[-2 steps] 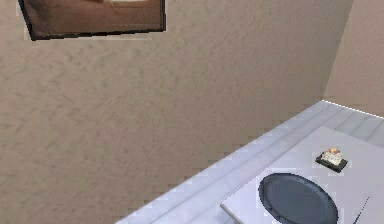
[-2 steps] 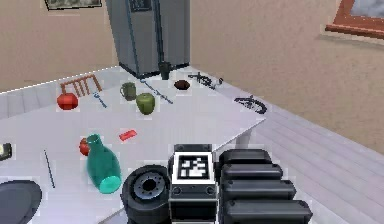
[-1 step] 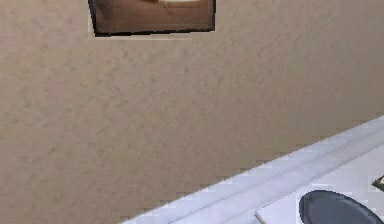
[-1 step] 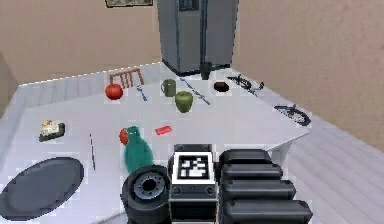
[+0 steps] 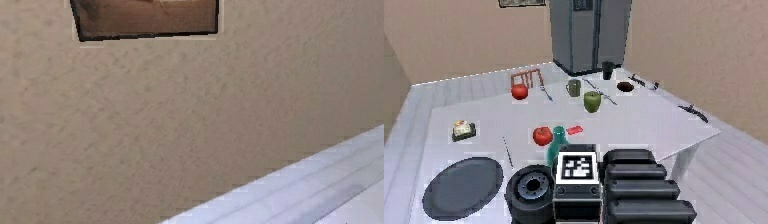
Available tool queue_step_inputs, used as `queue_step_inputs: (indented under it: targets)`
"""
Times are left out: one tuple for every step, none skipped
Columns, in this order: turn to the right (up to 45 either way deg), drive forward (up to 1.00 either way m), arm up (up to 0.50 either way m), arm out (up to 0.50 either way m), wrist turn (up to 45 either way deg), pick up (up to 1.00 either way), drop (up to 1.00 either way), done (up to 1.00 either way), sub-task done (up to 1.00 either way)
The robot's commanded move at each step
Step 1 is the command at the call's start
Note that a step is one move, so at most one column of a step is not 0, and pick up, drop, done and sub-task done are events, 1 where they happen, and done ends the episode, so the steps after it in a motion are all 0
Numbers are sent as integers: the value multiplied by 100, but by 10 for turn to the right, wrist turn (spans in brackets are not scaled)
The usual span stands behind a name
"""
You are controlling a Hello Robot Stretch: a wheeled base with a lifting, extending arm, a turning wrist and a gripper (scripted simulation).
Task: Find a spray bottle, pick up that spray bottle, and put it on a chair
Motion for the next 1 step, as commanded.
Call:
queue_step_inputs:
  targets:
    - [360,0,0,0,0,0,0,0,0]
